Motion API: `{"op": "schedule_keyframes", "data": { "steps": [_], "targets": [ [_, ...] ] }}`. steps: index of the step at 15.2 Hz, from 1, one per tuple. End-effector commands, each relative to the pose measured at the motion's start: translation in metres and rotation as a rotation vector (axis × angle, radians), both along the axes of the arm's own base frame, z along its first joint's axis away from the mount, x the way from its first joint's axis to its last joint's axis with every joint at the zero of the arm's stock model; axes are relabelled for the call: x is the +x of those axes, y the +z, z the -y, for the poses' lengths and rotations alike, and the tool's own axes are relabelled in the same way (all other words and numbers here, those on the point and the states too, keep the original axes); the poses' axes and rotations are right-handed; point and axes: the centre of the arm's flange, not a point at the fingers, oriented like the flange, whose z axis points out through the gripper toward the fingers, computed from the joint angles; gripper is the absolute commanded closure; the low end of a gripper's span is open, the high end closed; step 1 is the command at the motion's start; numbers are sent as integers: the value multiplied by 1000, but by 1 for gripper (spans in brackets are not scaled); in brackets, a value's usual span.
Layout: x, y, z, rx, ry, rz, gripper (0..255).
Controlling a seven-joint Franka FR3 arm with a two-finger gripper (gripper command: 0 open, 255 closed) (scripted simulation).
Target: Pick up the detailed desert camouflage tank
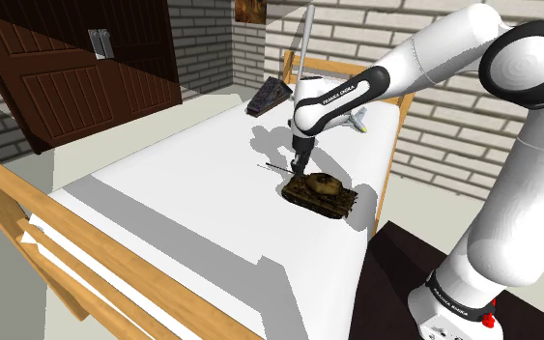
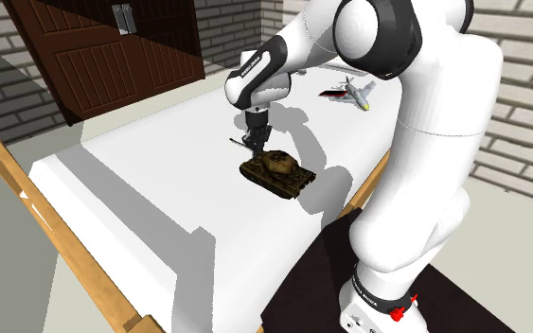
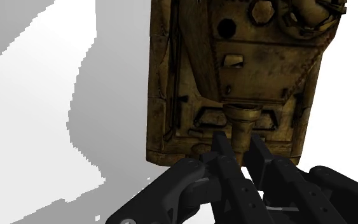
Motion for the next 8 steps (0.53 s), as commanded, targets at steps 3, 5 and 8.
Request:
{"op": "schedule_keyframes", "data": {
  "steps": [3, 5, 8],
  "targets": [
    [0, 0, 0, 0, 0, 0, 255],
    [-1, 6, 1, 0, 0, 0, 255],
    [-1, 22, 1, 0, 0, 0, 255]
  ]
}}
